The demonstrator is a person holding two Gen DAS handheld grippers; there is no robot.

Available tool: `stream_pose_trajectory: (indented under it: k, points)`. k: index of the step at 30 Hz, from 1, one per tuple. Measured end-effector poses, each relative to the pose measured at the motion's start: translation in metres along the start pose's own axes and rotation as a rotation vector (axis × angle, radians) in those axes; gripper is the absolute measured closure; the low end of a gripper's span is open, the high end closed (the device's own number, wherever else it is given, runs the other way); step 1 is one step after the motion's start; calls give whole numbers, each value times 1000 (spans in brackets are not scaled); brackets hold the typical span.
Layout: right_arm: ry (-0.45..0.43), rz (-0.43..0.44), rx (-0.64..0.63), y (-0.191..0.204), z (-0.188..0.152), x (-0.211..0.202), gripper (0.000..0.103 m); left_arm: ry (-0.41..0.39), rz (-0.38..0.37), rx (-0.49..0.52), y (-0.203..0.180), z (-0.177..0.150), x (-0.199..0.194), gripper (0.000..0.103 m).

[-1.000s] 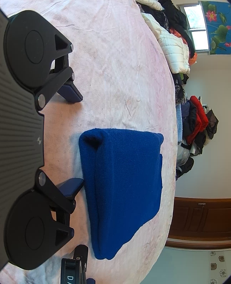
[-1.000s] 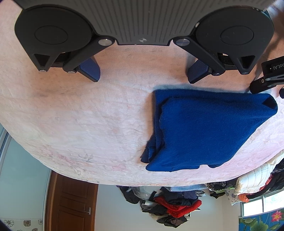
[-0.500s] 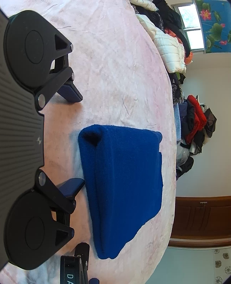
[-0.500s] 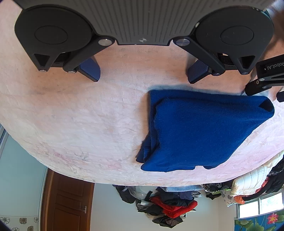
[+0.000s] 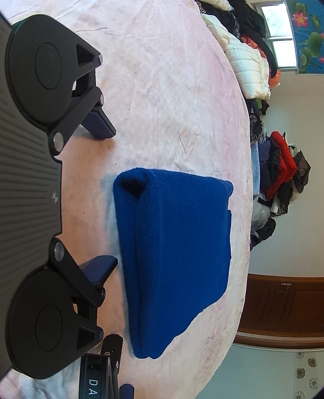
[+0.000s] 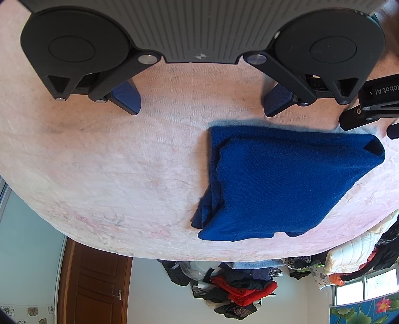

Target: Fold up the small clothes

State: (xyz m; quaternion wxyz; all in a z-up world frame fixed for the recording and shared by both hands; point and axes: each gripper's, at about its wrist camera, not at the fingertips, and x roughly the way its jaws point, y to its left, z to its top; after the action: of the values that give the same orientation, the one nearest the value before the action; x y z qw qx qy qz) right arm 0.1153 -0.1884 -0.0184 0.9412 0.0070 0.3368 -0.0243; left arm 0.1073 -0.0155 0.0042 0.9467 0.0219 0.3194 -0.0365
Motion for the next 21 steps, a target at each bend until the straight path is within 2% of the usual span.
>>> stream_pose_trajectory:
  k: [21]
  points:
    - [1,0,0,0,0,0,0,8,-25,3,5,1,1,0]
